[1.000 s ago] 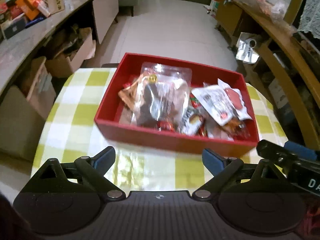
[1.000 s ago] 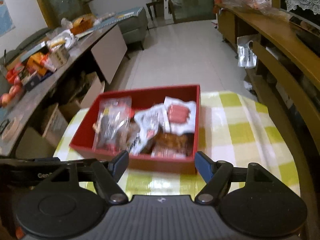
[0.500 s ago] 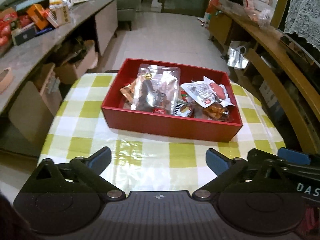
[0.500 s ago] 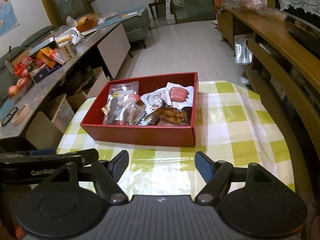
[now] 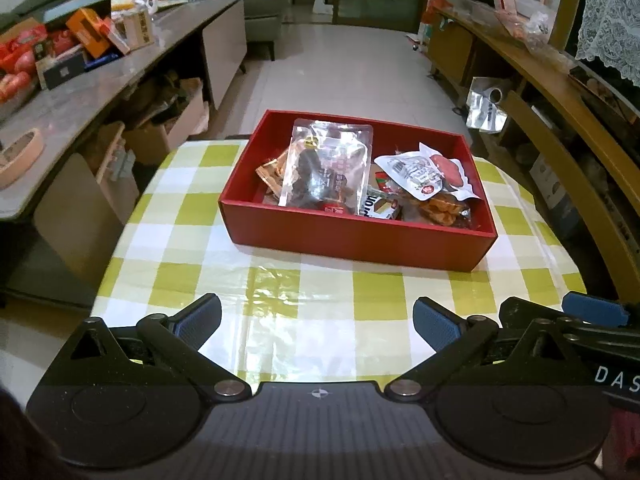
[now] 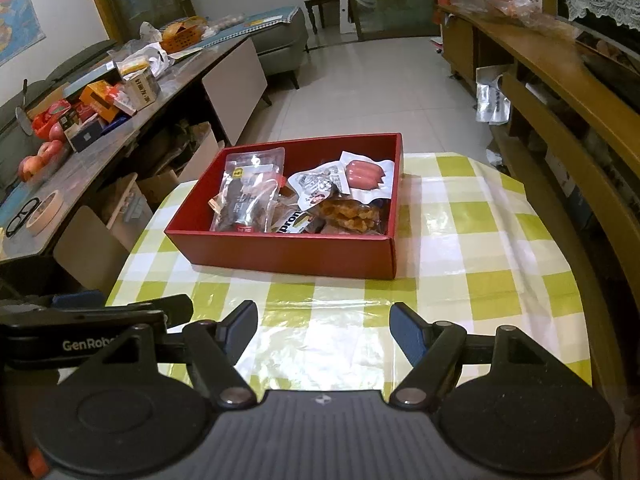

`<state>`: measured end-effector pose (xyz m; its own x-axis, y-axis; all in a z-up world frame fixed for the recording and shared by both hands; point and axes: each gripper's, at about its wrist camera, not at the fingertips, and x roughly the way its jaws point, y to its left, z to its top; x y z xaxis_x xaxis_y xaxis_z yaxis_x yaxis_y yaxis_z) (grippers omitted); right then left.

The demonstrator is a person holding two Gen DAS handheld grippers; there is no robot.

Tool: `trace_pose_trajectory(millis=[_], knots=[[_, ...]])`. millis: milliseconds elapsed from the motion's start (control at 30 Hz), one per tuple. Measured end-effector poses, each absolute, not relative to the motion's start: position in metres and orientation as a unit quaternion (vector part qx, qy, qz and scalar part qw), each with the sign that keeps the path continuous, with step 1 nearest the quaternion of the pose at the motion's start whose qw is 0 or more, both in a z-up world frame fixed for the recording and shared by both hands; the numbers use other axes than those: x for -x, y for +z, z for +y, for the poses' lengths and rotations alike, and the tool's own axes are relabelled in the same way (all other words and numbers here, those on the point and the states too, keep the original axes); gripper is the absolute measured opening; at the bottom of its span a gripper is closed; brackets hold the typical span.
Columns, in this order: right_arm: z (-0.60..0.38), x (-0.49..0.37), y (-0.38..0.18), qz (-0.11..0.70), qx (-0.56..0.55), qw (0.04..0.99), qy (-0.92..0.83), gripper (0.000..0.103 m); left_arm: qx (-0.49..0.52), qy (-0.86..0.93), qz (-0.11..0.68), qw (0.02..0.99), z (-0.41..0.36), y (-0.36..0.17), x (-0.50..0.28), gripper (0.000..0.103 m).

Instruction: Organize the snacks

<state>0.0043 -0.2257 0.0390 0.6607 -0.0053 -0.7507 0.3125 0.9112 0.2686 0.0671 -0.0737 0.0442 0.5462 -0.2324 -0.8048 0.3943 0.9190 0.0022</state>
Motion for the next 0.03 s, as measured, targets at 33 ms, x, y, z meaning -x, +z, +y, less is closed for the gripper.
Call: trace_pose_trajectory(millis=[33], knots=[[-0.2262, -0.0041, 0.0387, 0.402, -0.191, 0.891, -0.091, 0.079, -0.095, -0.179, 0.441, 0.874, -0.0746, 0.0446, -0.0668, 0.103]])
